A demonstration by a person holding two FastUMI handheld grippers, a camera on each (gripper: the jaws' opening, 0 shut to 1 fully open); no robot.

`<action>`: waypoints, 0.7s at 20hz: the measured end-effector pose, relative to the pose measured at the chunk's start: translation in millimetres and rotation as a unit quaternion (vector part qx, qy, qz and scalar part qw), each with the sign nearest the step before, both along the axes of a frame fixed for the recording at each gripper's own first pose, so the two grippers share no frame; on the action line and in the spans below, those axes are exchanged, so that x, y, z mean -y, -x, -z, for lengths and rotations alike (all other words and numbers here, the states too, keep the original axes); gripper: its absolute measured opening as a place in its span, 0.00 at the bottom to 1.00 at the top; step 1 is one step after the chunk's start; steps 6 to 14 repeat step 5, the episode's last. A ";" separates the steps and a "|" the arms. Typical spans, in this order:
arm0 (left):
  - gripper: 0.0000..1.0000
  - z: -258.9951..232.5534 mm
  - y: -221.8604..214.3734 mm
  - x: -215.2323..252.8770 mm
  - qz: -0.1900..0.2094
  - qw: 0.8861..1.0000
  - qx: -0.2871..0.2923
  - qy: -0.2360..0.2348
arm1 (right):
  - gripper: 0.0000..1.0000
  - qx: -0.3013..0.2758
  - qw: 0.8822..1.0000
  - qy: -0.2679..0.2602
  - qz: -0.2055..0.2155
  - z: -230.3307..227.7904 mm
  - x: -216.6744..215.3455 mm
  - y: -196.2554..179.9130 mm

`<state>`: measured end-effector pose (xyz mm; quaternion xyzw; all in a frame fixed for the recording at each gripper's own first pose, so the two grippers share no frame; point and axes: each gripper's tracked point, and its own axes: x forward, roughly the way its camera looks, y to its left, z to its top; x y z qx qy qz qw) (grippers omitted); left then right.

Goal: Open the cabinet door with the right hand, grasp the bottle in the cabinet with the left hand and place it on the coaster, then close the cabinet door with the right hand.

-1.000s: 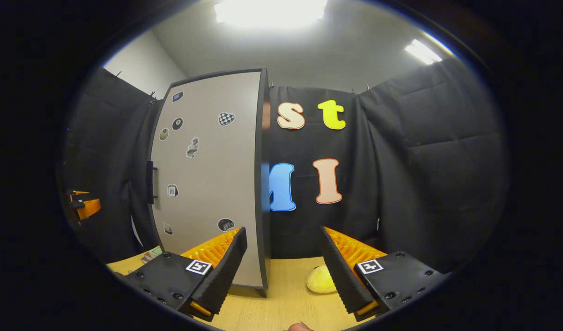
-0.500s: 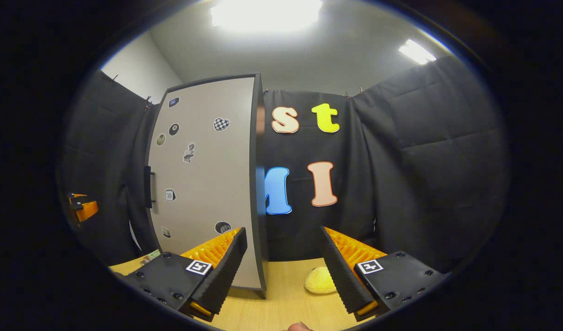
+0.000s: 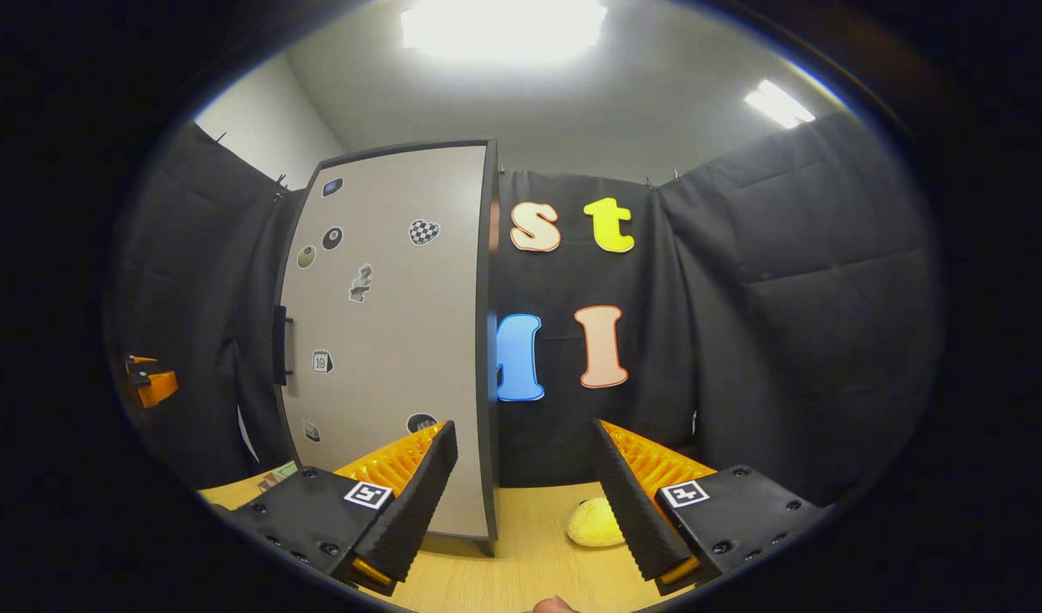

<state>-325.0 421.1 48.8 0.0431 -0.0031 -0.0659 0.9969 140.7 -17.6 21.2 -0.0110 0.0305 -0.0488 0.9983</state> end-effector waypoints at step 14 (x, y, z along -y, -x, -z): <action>0.89 -2.3 -3.3 -13.3 -0.002 1.000 0.011 -0.001 | 0.99 0.025 1.000 -0.001 0.008 -12.4 -9.0 -4.3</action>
